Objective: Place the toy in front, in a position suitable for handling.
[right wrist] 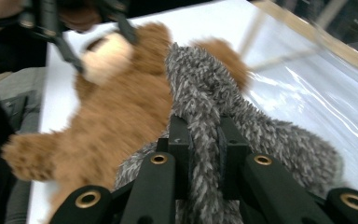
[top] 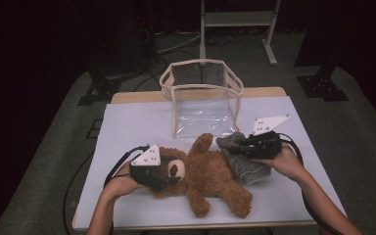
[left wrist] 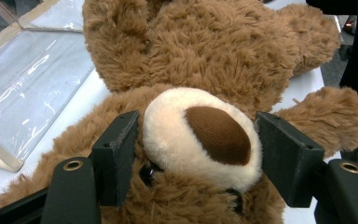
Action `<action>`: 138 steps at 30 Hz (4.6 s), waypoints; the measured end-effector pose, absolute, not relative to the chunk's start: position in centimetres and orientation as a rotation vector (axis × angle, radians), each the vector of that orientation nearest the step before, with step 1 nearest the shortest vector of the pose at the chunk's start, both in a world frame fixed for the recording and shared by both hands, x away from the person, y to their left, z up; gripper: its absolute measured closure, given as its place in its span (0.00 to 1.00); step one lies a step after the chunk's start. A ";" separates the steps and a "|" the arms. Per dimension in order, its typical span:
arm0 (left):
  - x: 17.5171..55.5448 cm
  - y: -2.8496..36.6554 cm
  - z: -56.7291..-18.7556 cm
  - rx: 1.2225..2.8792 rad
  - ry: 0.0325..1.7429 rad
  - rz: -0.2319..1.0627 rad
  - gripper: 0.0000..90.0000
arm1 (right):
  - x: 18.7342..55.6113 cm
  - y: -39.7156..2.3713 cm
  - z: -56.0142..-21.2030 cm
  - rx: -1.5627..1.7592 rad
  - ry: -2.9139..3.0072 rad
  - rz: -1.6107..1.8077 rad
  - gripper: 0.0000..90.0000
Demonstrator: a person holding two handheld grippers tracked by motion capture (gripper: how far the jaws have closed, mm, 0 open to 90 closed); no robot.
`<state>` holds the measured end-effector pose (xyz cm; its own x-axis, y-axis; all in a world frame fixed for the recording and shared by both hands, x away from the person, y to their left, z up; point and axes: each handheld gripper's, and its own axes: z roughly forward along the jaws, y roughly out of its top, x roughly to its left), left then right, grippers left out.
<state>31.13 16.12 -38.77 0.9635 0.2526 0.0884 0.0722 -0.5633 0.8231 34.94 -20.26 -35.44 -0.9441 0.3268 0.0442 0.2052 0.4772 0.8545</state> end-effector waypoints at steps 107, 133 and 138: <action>31.6 15.1 -39.6 2.154 0.263 0.210 0.44 | 30.3 -19.3 -38.1 0.380 2.582 1.400 0.88; 31.9 10.7 -39.7 2.161 0.202 0.220 0.44 | 29.5 -22.0 -38.0 0.408 2.575 1.349 0.88; 31.9 10.6 -39.6 2.174 0.204 0.234 0.44 | 28.8 -21.7 -36.8 0.412 2.562 1.347 0.88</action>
